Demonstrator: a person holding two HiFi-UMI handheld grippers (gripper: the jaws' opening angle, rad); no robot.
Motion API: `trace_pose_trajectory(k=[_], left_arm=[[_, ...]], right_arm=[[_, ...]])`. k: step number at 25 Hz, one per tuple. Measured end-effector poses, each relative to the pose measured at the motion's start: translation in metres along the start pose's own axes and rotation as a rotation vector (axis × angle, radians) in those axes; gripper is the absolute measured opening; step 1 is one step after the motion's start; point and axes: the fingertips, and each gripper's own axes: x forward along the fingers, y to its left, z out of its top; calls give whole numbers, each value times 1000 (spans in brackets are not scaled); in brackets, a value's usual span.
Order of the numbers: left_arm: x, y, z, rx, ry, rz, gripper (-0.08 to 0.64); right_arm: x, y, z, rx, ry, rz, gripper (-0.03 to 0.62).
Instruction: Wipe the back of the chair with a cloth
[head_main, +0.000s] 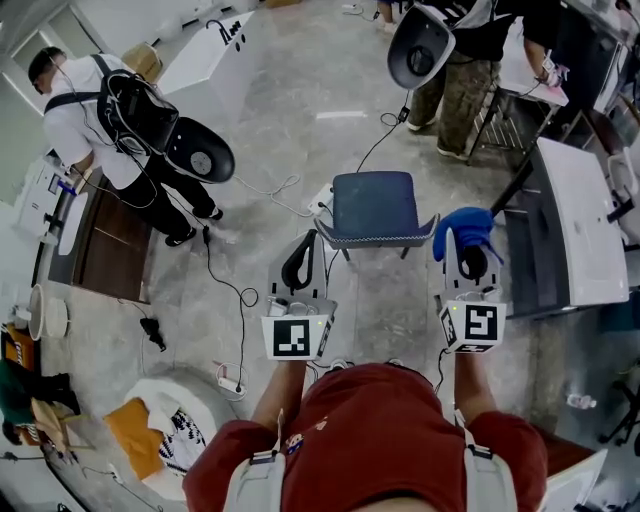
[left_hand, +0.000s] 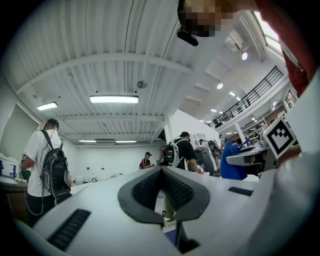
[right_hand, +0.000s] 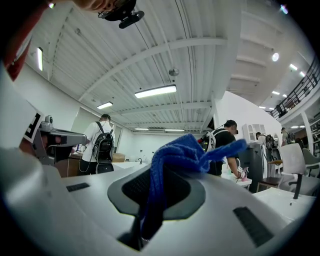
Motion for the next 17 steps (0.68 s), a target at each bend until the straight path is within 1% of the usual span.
trace_pose_trajectory(k=[4, 17], left_arm=[[-3, 4, 0, -6, -4, 8, 12], [-20, 8, -5, -25, 7, 26, 12]], right_arm=[[0, 5, 3, -5, -16, 5, 57], [-5, 22, 5, -25, -20, 28, 57]])
